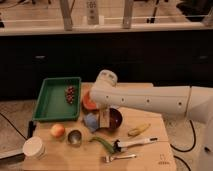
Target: Place eraser in metal cup
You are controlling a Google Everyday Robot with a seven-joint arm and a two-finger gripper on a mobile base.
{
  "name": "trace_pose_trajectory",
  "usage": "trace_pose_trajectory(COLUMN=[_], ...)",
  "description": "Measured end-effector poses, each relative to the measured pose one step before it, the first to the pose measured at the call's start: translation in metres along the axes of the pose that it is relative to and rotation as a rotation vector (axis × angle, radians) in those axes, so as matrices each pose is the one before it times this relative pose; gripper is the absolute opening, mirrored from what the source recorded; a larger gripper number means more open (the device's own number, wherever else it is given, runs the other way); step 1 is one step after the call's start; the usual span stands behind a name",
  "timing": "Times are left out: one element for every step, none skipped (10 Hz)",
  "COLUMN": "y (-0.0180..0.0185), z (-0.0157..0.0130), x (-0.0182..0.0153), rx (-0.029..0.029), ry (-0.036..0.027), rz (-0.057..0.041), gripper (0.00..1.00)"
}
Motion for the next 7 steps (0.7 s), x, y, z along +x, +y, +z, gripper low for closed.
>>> trace_pose_trajectory(y=[-0.00011,0.00259,0.00206,-0.0007,-0.00095,0.00025,-0.00028], z=[0.00008,0.00043,-0.00056,-0.00006,-0.00003,0.00093,0.00052], x=[-0.00142,-0.00218,-0.00161,-0.00069,0.00043,0.0001,-0.00075], rx=[-0.00069,-0.00247,-0.00102,0.00007,0.00127,-0.00083,0.00052], ry=[-0.00015,0.00252,0.00162,0.00061,0.0003,-0.00017,-0.00008], rz=[-0.00709,-0.00917,-0.01076,-0.01047,-0.01381,-0.00529,-0.00532], gripper=[0.59,0.57,0.48,0.4,0.32,0.23,0.17])
